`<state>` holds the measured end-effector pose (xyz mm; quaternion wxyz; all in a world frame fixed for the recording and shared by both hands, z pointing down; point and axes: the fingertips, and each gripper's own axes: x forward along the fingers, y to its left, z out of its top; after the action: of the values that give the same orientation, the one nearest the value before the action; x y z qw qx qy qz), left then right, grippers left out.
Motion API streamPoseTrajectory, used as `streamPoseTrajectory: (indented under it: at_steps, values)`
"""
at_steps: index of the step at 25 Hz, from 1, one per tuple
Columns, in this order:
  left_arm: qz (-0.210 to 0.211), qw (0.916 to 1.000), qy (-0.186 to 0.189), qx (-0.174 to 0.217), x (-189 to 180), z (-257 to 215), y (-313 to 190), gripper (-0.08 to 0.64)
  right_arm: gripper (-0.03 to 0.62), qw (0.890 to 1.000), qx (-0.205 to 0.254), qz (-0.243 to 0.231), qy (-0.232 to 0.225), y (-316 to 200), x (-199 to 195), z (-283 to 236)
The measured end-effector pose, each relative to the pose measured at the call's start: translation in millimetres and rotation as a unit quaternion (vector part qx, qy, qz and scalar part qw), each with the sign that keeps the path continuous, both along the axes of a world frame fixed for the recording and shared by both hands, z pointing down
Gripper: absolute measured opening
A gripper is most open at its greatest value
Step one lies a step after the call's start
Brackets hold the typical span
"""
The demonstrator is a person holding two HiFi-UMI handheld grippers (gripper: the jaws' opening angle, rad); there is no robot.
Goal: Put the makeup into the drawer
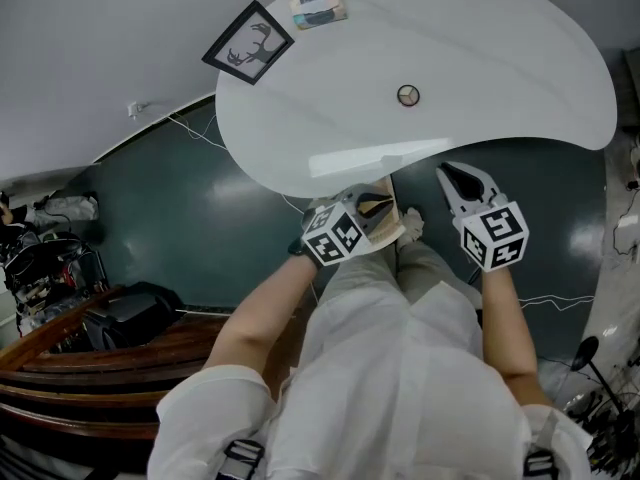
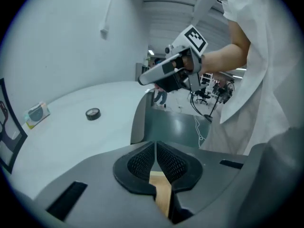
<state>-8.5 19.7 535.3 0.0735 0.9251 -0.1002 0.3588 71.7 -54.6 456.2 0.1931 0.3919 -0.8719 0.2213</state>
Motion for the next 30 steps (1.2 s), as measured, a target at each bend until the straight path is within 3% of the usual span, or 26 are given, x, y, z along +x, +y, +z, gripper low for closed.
streamPoseTrajectory:
  at_steps: [9, 18, 26, 30]
  values:
    - [-0.066, 0.9973, 0.019, 0.027, 1, -35, -66, 0.028, 0.011, 1.000, 0.000, 0.018, -0.002, -10, 14, -2]
    - [-0.065, 0.9963, -0.006, 0.057, 15, -41, -139, 0.028, 0.011, 0.999, -0.004, 0.037, -0.007, -19, 30, 1]
    - [-0.042, 0.9972, -0.016, 0.059, 30, -33, -181, 0.031, 0.011, 0.998, -0.012, 0.059, -0.012, -25, 46, 8]
    - [-0.036, 0.9969, -0.032, 0.061, 34, -23, -198, 0.123, 0.011, 0.997, -0.015, 0.068, -0.013, -29, 56, 12]
